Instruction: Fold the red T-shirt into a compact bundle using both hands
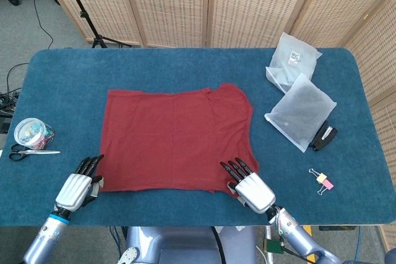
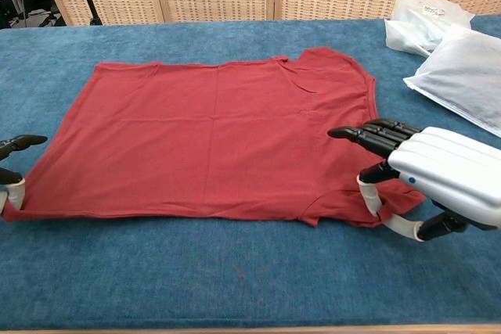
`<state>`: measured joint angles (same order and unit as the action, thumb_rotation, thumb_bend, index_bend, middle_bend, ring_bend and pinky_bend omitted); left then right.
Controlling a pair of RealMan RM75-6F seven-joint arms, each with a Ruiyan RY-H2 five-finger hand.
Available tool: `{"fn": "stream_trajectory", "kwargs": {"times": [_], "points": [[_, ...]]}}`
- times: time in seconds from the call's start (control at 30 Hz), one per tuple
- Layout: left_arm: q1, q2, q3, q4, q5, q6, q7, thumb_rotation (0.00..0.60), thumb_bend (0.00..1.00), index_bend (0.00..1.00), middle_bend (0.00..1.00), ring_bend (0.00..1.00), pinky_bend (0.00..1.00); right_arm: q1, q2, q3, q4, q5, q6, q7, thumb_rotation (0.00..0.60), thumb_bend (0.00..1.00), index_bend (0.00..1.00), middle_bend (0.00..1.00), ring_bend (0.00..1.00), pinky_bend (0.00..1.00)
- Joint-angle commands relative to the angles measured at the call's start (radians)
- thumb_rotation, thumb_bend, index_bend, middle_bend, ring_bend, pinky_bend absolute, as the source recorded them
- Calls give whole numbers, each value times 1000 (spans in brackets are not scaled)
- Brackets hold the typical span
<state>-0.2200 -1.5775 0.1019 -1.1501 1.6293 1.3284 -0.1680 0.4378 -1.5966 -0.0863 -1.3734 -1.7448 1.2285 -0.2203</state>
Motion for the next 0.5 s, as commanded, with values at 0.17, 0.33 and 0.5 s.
{"fn": "stream_trajectory", "kwargs": {"times": [0.17, 0.33, 0.5], "points": [[4, 19, 15, -18, 17, 12, 4, 600, 714, 700, 0, 0, 0, -1, 23, -13, -24, -25, 19, 21, 600, 569, 620, 0, 0, 0], [9, 47, 30, -47, 36, 31, -6, 600, 713, 703, 0, 0, 0, 1, 51, -34, -51, -56, 33, 58, 600, 575, 630, 6, 0, 0], [18, 76, 58, -67, 76, 64, -15, 600, 713, 706, 0, 0, 0, -4, 97, -69, -88, -99, 63, 102, 600, 595, 653, 30, 0, 0]]}}
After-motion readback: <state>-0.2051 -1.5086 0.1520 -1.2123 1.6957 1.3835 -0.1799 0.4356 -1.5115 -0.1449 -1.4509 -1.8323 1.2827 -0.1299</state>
